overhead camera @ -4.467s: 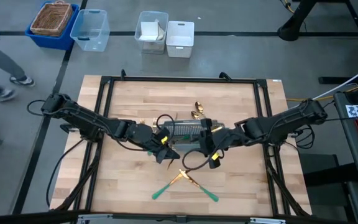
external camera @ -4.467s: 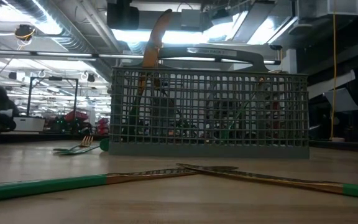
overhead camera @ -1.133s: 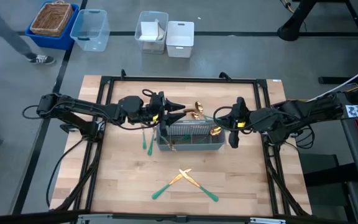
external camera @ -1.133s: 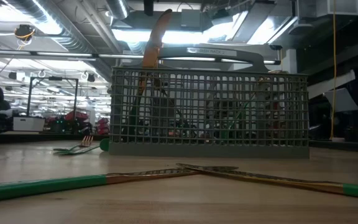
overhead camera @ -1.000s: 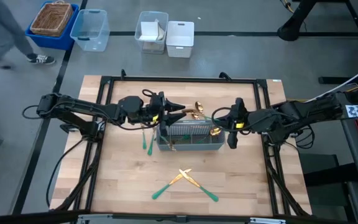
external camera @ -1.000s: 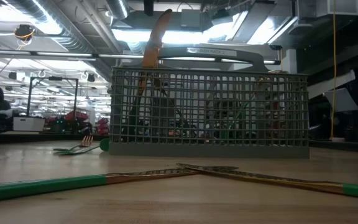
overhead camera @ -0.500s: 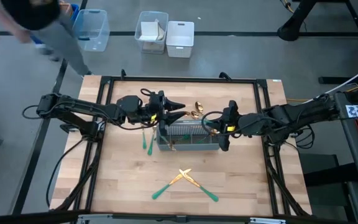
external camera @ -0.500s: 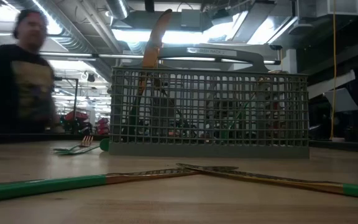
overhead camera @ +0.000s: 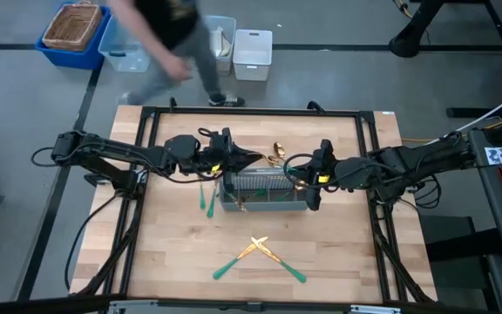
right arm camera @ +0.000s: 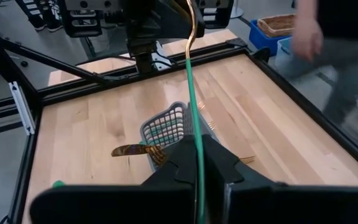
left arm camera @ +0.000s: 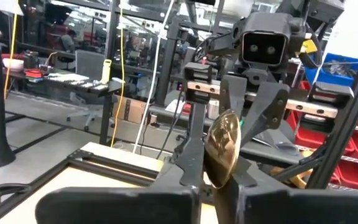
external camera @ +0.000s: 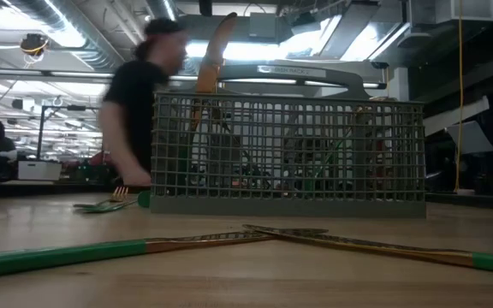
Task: Sort silverware
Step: Put the green spoon into the gray utensil holder
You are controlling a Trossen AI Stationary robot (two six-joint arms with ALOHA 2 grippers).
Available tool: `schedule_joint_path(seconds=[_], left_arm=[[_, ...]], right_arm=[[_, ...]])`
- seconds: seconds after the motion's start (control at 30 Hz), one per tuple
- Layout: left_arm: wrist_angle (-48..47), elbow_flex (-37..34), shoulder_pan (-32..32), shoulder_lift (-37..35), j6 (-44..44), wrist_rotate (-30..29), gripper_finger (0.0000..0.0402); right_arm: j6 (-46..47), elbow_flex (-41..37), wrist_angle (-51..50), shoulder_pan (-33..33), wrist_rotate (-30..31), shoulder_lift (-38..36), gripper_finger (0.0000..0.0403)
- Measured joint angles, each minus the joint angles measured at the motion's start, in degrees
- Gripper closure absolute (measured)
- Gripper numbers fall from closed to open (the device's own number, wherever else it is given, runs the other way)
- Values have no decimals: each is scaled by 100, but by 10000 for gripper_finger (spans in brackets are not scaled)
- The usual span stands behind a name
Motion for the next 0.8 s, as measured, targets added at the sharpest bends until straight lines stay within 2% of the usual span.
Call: schedule_joint_path(seconds=[0.33, 0.47, 0.67, 0.8], left_arm=[[-180, 0, -59, 0, 25, -17, 397], [-558, 0, -106, -2, -12, -18, 397], [-1210, -2, -204, 0, 59, -36, 398], [-1735, -2, -301, 0, 495, -30, 399]], right_arm=[[45, 0, 4, 3, -331, -4, 344], [42, 0, 2, 4, -663, -4, 322], [44, 0, -36, 4, -695, -45, 302], [44, 0, -37, 4, -685, -111, 303]])
